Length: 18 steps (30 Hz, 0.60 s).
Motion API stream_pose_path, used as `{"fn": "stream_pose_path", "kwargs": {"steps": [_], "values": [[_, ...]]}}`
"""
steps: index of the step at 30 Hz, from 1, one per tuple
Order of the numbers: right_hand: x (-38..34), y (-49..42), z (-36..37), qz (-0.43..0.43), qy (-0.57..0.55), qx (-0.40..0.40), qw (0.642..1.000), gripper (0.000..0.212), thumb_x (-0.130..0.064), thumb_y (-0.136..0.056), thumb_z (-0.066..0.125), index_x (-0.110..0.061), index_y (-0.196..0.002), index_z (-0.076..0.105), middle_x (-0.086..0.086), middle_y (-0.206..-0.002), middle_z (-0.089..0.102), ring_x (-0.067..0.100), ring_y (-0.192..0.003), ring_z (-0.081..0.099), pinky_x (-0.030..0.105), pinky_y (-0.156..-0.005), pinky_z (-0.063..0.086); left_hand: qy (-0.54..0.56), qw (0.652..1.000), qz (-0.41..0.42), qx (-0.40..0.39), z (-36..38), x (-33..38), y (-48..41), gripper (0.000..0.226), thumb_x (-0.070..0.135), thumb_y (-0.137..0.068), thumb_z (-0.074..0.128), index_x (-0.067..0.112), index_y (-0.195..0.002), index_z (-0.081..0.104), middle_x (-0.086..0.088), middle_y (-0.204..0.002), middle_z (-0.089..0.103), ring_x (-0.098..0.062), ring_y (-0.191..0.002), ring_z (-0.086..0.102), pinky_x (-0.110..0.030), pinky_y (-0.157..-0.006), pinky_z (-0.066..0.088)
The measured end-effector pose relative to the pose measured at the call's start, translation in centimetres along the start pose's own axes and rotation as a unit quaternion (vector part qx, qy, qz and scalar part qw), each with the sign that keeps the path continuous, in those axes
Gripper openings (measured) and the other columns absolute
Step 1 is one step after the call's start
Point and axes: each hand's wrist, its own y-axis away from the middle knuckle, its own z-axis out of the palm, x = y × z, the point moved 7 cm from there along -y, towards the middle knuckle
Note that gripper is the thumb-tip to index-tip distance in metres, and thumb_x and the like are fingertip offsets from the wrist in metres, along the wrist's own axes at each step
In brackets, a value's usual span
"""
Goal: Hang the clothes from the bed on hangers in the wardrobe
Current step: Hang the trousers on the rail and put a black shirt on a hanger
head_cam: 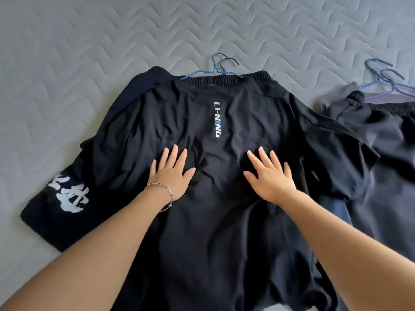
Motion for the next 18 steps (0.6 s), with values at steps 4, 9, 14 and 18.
{"fn": "stream_pose_path", "kwargs": {"steps": [4, 9, 14, 18], "values": [[4.2, 10.1, 0.4, 0.081, -0.209, 0.183, 0.957, 0.064, -0.026, -0.084, 0.063, -0.016, -0.142, 0.036, 0.013, -0.149, 0.033, 0.028, -0.137, 0.032, 0.038, -0.111, 0.027, 0.157, 0.972, -0.058, 0.167, 1.1, -4.0, 11.2, 0.06, 0.037, -0.091, 0.047, 0.012, -0.143, 0.03, -0.009, -0.156, 0.014, -0.027, -0.144, 0.014, -0.04, -0.117, 0.015], [7.2, 20.9, 6.1, 0.181, -0.456, 0.082, 0.867, 0.055, -0.032, -0.078, 0.071, -0.021, -0.128, 0.05, -0.001, -0.113, 0.063, 0.019, -0.106, 0.059, 0.027, -0.089, 0.042, 0.257, 0.951, -0.148, 0.09, 7.0, -9.5, 23.4, 0.084, 0.041, -0.074, 0.07, 0.003, -0.139, 0.035, -0.012, -0.148, 0.033, -0.027, -0.138, 0.031, -0.037, -0.113, 0.028], [4.9, 20.8, 7.8, 0.109, -0.476, 0.023, 0.872, 0.013, -0.019, -0.078, 0.072, -0.027, -0.079, 0.063, -0.014, -0.075, 0.069, 0.007, -0.074, 0.064, 0.028, -0.074, 0.053, 0.284, 0.937, -0.158, 0.126, 6.6, -10.0, 24.1, 0.045, 0.007, -0.084, 0.06, 0.001, -0.128, 0.051, -0.017, -0.133, 0.053, -0.034, -0.123, 0.047, -0.037, -0.103, 0.036], [5.1, 23.1, 4.8, 0.125, -0.679, 0.045, 0.722, 0.02, -0.018, -0.092, 0.053, -0.017, -0.073, 0.059, -0.002, -0.064, 0.065, 0.007, -0.049, 0.061, 0.018, -0.042, 0.047, 0.444, 0.855, -0.237, 0.121, 4.5, -11.1, 25.6, 0.029, 0.023, -0.083, 0.056, 0.003, -0.102, 0.063, -0.018, -0.095, 0.062, -0.036, -0.097, 0.058, -0.036, -0.08, 0.043]]}}
